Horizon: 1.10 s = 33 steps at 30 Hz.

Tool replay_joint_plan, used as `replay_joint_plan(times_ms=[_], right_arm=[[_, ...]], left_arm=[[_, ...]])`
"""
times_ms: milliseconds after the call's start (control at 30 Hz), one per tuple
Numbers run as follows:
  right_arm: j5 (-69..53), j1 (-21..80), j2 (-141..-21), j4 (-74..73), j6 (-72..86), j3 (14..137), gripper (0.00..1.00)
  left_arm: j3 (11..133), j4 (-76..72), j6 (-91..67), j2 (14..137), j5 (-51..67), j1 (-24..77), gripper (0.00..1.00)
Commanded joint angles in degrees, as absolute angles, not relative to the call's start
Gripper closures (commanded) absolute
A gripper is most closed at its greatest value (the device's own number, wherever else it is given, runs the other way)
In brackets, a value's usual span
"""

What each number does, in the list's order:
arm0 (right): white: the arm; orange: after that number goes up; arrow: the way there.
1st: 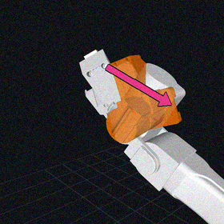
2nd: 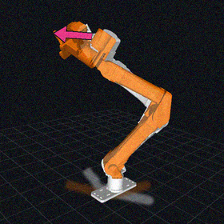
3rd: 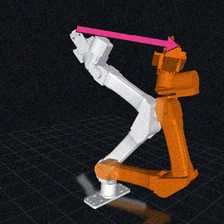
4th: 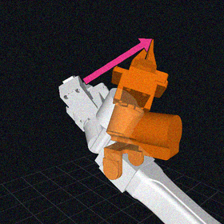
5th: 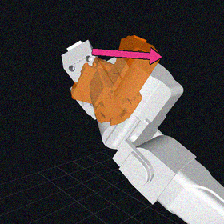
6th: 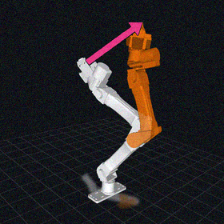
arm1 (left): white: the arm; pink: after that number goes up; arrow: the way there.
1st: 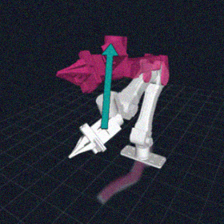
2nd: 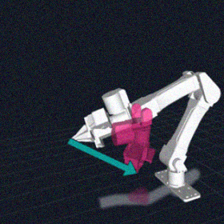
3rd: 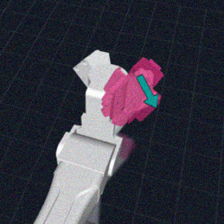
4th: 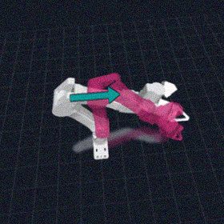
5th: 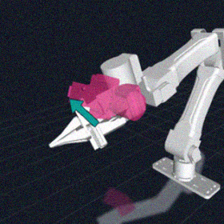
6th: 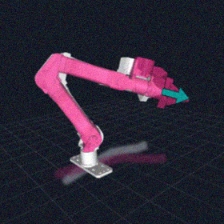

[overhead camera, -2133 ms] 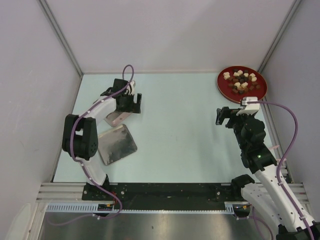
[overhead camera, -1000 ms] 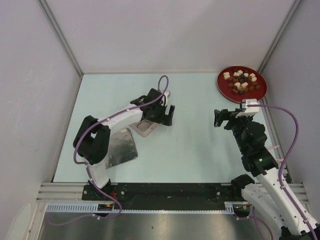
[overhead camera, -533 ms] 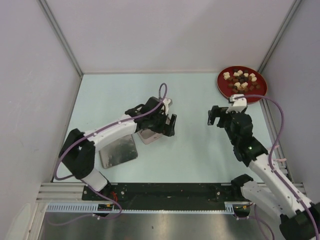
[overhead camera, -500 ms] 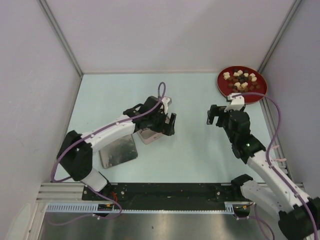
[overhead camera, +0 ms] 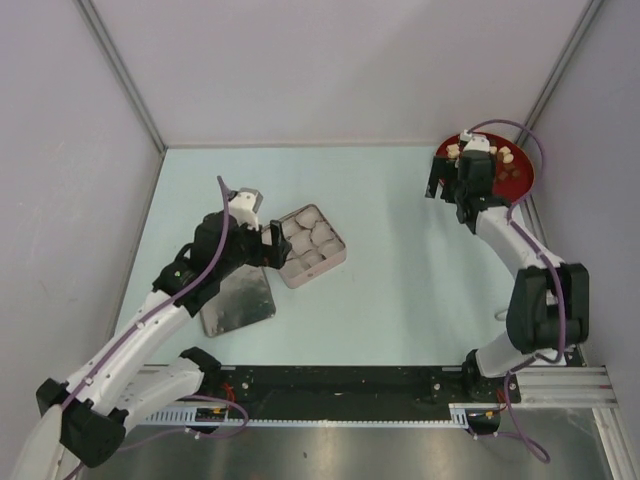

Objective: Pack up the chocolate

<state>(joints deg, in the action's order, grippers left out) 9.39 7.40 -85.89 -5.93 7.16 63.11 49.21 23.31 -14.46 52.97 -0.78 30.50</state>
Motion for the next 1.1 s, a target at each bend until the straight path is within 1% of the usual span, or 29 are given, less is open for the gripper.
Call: replay_joint_plan(times_ms=[0, 100, 233, 300, 333, 467, 600, 867, 1000, 1067], right_arm=[[4.6, 4.5, -96.6, -6.8, 4.0, 72.2, 0.00], [-0.9, 1.0, -101.8, -6.2, 4.0, 75.8, 0.00], [-5.4, -2.5, -111.7, -8.2, 1.8, 85.0, 0.00], [-7.2, -3.2, -115.0, -9.5, 0.6, 88.1, 0.00], [-7.9, -3.5, -118.5, -10.3, 0.4, 89.7, 0.00], [-11.5, -4.1, -126.4, -16.4, -1.5, 101.0, 0.00], [-14.0, -4.1, -131.1, -19.4, -2.6, 106.3, 0.00], [-17.8, -2.1, -131.8, -26.0, -5.7, 106.4, 0.00], [-17.0, -0.2, -127.7, -27.1, -6.5, 101.2, 0.00], [-17.0, 2.4, -124.8, -26.5, -6.2, 96.6, 0.00]], left_arm=[[44.0, 21.5, -11.3, 48.4, -9.9, 30.1, 0.00], [40.1, 18.6, -10.2, 44.7, -15.2, 29.6, 0.00], [37.4, 16.1, -8.7, 42.5, -21.1, 28.6, 0.00], [36.8, 14.8, -8.1, 42.5, -22.0, 27.9, 0.00], [36.5, 14.6, -8.2, 42.5, -22.1, 27.6, 0.00], [35.7, 13.8, -8.0, 42.9, -23.4, 27.0, 0.00], [36.1, 14.1, -7.6, 44.0, -23.9, 26.7, 0.00], [38.1, 15.4, -6.4, 43.1, -23.6, 26.3, 0.00], [39.8, 15.7, -4.0, 42.1, -22.8, 26.3, 0.00], [40.3, 15.3, -2.6, 41.3, -22.4, 26.3, 0.00]])
